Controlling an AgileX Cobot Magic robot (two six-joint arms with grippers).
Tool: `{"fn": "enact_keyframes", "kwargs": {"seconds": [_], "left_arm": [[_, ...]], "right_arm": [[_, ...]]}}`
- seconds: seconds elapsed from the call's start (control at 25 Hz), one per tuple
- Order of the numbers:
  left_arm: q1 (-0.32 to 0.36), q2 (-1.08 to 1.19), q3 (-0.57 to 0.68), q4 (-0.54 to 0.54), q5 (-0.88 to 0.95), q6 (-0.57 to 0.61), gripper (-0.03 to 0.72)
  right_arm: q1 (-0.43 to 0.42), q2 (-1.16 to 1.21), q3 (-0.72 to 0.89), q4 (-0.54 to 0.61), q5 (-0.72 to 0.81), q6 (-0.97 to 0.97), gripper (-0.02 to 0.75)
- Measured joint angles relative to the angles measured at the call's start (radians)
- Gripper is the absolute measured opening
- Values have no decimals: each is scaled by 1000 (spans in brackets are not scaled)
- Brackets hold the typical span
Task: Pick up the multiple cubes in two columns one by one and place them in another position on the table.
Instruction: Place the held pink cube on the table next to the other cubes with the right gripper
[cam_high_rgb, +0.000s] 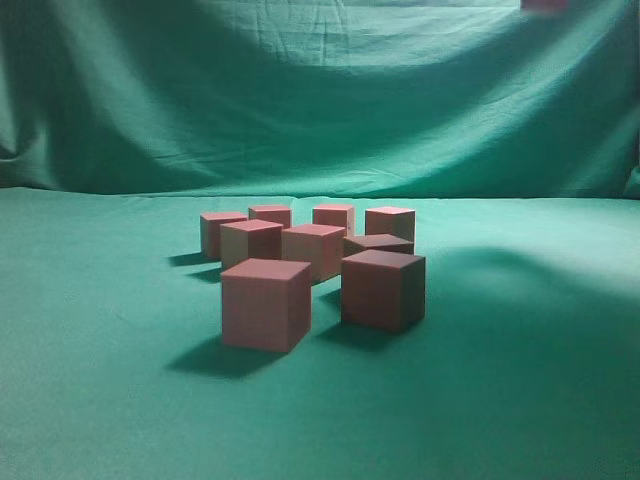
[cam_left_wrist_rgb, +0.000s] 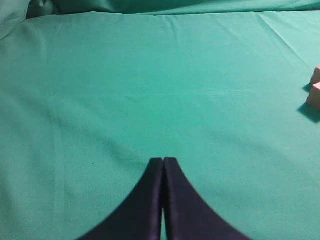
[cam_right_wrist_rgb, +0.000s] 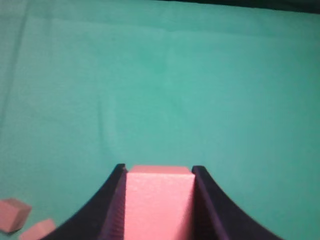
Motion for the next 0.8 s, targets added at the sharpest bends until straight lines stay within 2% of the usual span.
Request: {"fn": "enact_keyframes", "kwargs": {"seconds": [0.2, 0.44, 0.6, 0.8], "left_arm": [[0, 0, 0, 0, 0, 0, 0], [0, 0, 0, 0, 0, 0, 0], [0, 0, 0, 0, 0, 0, 0], [0, 0, 0, 0, 0, 0, 0]], "right_arm": [[76, -131, -2, 0, 106, -2, 258], [218, -241, 96, 82, 115, -16, 258], [382, -288, 216, 123, 115, -39, 258], [632, -292, 378, 134, 93, -127, 258]]}}
